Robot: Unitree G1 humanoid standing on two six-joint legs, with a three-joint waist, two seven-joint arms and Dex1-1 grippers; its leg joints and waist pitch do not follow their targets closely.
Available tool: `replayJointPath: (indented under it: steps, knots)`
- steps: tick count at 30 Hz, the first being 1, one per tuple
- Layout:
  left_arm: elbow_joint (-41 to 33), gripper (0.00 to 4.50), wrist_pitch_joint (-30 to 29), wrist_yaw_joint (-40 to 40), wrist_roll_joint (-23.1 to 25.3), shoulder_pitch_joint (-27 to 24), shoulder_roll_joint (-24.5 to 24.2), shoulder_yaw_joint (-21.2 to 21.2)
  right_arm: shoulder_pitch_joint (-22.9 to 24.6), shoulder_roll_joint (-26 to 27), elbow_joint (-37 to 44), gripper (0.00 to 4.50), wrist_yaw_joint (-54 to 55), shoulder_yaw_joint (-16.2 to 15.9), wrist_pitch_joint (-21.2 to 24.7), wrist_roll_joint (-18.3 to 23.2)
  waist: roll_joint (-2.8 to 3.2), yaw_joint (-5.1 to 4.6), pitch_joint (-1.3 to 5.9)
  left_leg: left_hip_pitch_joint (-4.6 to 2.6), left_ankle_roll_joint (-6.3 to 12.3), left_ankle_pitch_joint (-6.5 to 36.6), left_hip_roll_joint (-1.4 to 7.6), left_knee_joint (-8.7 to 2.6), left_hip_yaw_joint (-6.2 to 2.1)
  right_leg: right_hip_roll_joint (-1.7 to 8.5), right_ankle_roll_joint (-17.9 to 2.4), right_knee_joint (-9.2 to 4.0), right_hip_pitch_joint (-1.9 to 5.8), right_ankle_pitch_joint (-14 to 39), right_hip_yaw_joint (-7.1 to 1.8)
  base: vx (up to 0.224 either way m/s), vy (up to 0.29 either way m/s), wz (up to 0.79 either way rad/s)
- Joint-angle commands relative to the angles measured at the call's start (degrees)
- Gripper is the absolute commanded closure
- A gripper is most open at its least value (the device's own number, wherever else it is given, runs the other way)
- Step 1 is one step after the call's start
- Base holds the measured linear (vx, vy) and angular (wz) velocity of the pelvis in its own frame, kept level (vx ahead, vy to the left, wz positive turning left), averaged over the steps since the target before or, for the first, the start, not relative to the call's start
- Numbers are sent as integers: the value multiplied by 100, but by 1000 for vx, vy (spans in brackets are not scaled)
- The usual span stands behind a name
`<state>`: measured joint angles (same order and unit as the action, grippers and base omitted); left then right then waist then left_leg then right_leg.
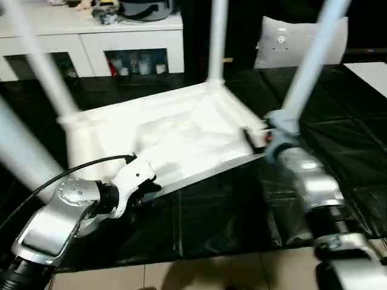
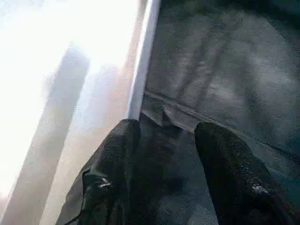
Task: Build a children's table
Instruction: Rotate table base
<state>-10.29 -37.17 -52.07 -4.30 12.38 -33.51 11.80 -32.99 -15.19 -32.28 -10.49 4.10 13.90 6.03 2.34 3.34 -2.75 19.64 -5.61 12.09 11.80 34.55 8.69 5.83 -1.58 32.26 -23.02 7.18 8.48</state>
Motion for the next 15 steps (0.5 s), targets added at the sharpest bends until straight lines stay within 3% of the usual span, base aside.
replayJointPath:
  steps: [1, 4, 6, 9, 15]
  knots:
    - [408, 224, 208, 434, 321, 194, 70, -12, -103, -330, -216, 0, 239, 406, -146, -48, -34, -65, 382, -5, 225, 1160, 32, -408, 70, 216, -578, -362, 293, 2437, -288, 0, 0, 0]
    - [923, 224, 691, 986, 585, 450, 303, -14, -151, -549, -372, 0, 307, 497, -275, -49, -42, -41, 387, 0, 267, 1144, 18, -385, 77, 200, -512, -395, 282, 2529, -263, 0, 0, 0]
    - [1138, 224, 946, 1310, 663, 614, 459, -84, -160, -597, -403, 0, 281, 522, -296, -23, -60, -45, 400, 61, 280, 979, 9, -382, 67, 206, -444, -363, 327, 2458, -252, 0, 0, 0]
    - [1238, 224, 1352, 1518, 544, 720, 744, -205, -137, -600, -396, 0, 266, 523, -329, -24, -63, -49, 413, 83, 320, 903, 11, -367, 69, 217, -429, -380, 328, 2464, -244, 0, 0, 0]
    - [897, 224, 1617, 1181, -201, 251, 1087, -520, 28, -462, -152, 0, 75, 392, -428, 18, -53, -77, 454, 118, 441, 645, 52, -349, 67, 237, -798, -267, 340, 1824, -272, 0, 0, 0]
